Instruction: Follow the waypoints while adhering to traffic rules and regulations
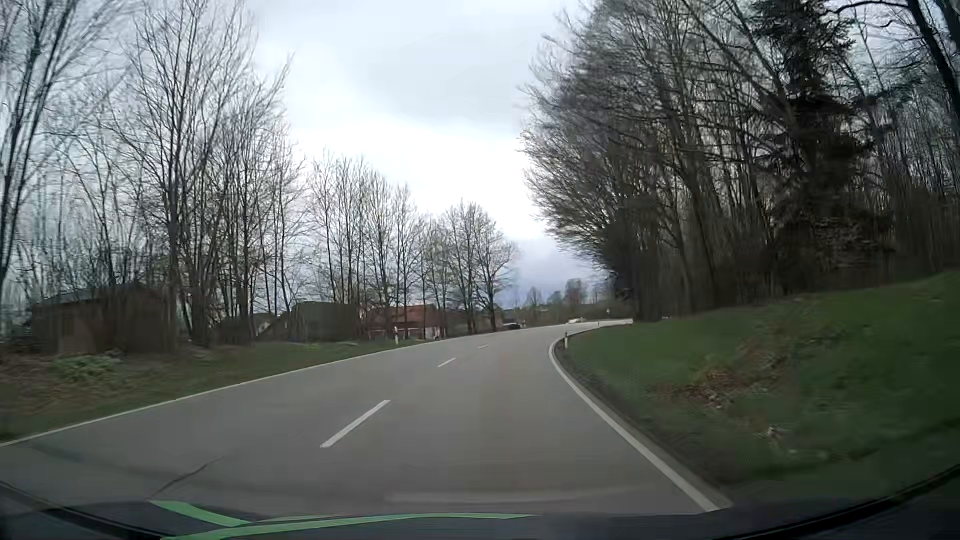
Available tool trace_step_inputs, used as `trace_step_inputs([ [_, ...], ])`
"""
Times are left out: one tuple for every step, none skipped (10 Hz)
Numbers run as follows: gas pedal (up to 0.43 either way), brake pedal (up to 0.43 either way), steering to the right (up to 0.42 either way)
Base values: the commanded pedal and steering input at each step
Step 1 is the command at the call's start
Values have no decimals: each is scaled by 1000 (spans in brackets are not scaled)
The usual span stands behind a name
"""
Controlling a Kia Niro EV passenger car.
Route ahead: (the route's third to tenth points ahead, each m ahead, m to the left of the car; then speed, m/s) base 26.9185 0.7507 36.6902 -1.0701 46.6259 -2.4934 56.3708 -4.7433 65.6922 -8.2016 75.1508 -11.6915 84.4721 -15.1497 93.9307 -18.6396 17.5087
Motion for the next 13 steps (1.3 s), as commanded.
trace_step_inputs([
  [67, 0, 18],
  [67, 0, 18],
  [67, 0, 18],
  [67, 0, 18],
  [67, 0, 19],
  [79, 0, 19],
  [79, 0, 19],
  [87, 0, 20],
  [87, 0, 21],
  [98, 0, 21],
  [98, 0, 22],
  [98, 0, 23],
  [98, 0, 23],
])
